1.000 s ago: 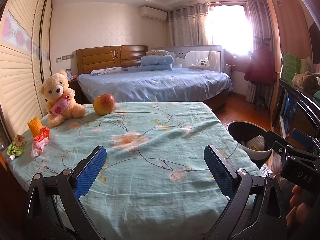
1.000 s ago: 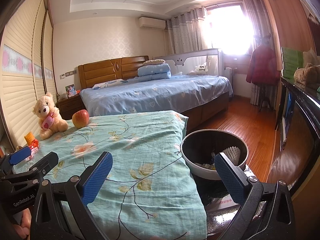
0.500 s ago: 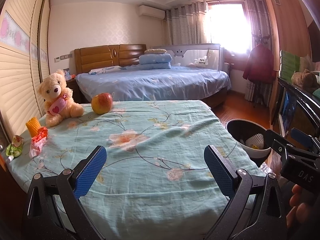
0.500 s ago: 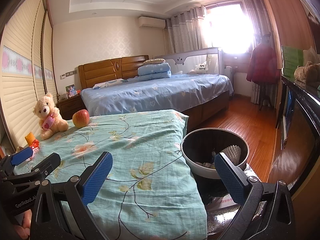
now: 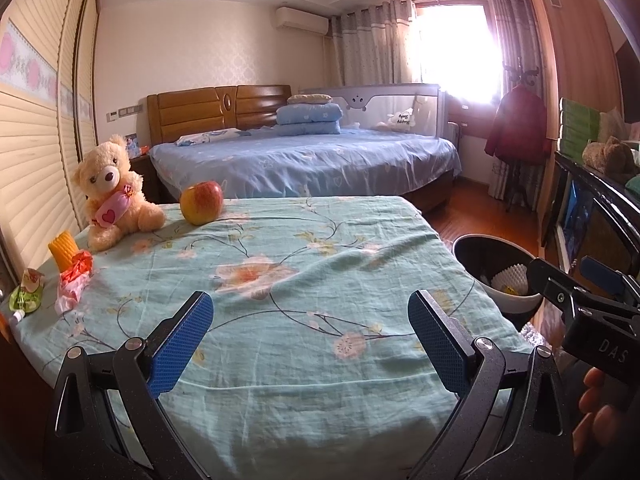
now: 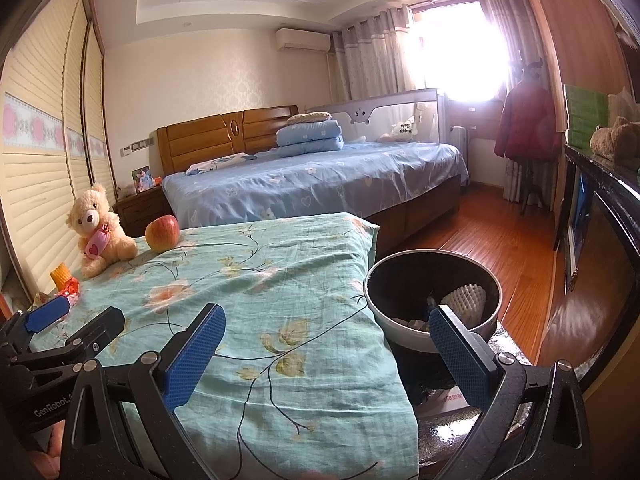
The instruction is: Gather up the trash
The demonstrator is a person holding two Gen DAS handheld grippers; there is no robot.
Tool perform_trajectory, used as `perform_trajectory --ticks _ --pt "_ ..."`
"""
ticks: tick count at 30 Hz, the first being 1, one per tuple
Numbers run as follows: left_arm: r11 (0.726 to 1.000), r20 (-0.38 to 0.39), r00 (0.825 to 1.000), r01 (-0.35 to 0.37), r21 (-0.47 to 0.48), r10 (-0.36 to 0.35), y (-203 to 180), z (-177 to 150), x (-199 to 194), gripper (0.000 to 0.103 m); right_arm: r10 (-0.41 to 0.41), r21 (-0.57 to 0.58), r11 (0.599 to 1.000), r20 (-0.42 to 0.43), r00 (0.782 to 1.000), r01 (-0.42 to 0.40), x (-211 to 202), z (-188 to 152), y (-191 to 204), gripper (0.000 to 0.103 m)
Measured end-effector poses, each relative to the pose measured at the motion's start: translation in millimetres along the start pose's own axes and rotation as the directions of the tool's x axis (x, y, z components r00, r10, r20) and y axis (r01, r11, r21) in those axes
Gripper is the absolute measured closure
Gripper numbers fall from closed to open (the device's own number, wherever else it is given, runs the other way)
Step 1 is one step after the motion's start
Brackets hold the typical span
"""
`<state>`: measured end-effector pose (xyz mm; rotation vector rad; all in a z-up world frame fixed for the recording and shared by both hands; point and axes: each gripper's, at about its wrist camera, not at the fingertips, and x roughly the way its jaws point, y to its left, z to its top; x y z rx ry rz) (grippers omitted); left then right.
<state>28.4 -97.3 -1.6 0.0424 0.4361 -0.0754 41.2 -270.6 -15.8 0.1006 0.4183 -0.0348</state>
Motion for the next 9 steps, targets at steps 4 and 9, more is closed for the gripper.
perform_trajectory --ticks 4,9 --pt "1.0 -0.005 1.0 0.004 0.006 -0.004 -0.2 -0.5 1.8 0.003 0.003 0.004 1.0 -0.006 1.0 -0.002 0.9 -0.9 2.3 0.001" --pt "1.0 -0.021 1.0 -0.001 0.013 0.001 1.1 -2.4 8.5 0.003 0.004 0.008 1.0 -0.027 1.0 -0.004 8.2 -0.2 0.1 0.001"
